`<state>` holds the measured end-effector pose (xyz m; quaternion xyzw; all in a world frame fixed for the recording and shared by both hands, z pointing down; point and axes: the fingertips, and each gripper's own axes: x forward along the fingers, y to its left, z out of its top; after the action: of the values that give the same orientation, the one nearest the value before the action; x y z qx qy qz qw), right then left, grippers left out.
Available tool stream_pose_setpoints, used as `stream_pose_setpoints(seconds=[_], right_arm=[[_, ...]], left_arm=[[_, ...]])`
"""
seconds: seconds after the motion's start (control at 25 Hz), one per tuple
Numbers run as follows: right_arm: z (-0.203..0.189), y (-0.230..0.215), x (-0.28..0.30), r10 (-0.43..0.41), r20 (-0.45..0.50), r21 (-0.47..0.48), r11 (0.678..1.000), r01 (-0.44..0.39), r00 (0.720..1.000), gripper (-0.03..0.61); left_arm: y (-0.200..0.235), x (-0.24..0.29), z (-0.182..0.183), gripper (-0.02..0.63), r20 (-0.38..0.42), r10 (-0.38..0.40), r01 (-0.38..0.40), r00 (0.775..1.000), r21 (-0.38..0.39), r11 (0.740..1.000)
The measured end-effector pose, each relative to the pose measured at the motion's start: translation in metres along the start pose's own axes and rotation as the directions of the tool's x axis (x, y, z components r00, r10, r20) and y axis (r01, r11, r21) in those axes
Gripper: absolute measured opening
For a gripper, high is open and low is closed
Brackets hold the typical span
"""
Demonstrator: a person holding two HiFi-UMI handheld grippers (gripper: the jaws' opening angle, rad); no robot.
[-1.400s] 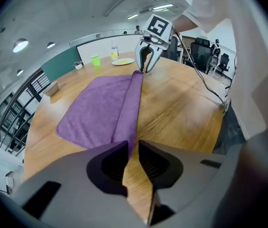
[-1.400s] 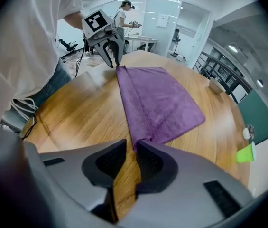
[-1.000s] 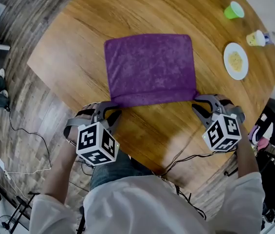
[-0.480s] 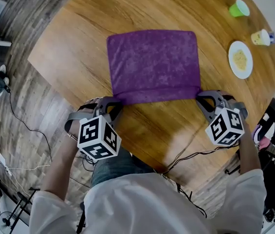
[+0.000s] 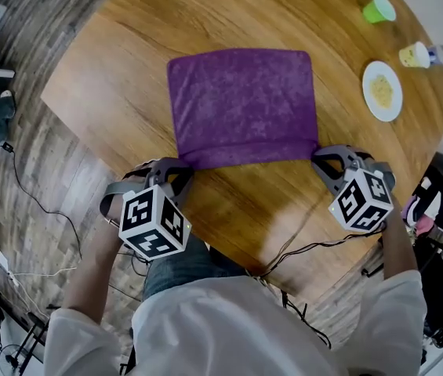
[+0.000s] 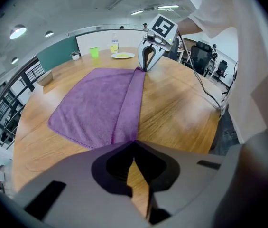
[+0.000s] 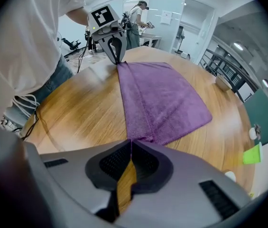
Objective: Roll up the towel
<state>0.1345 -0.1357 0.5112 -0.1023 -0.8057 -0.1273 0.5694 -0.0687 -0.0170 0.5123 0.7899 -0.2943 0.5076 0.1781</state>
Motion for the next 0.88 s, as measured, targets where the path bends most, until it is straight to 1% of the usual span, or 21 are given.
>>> stream_pose_setpoints(seconds=[0.24,0.36,0.52,0.68,0.88], right_arm=[[-0.005,0.025,-0.011,0.036,-0.011,0.03,0.999,-0.036,0.999,0.008],[-0.006,0.029,-0.02,0.033,-0.006,0.051,0.998,-0.033,0.999,0.008],[-0.003,0.017,-0.031,0.021,0.002,0.081,0.997,-0.021,1.0,0.008],[0.003,-0.001,-0.037,0.006,0.006,0.085,0.996,-0.006,1.0,0.009],[0.008,-0.017,-0.031,0.002,-0.012,0.08,0.997,-0.001,1.0,0.009]], left_arm=[[-0.023,-0.007,0.0,0.015,0.013,-0.033,0.033,0.999,-0.014,0.999],[-0.025,-0.011,0.001,0.015,0.019,-0.029,0.03,0.999,-0.02,0.999],[-0.014,-0.017,0.004,0.015,0.022,-0.004,0.005,1.0,-0.026,1.0],[0.003,-0.022,0.008,0.015,0.027,0.019,-0.018,0.999,-0.038,0.999],[0.024,-0.024,0.008,0.015,0.022,0.033,-0.032,0.999,-0.059,0.998]])
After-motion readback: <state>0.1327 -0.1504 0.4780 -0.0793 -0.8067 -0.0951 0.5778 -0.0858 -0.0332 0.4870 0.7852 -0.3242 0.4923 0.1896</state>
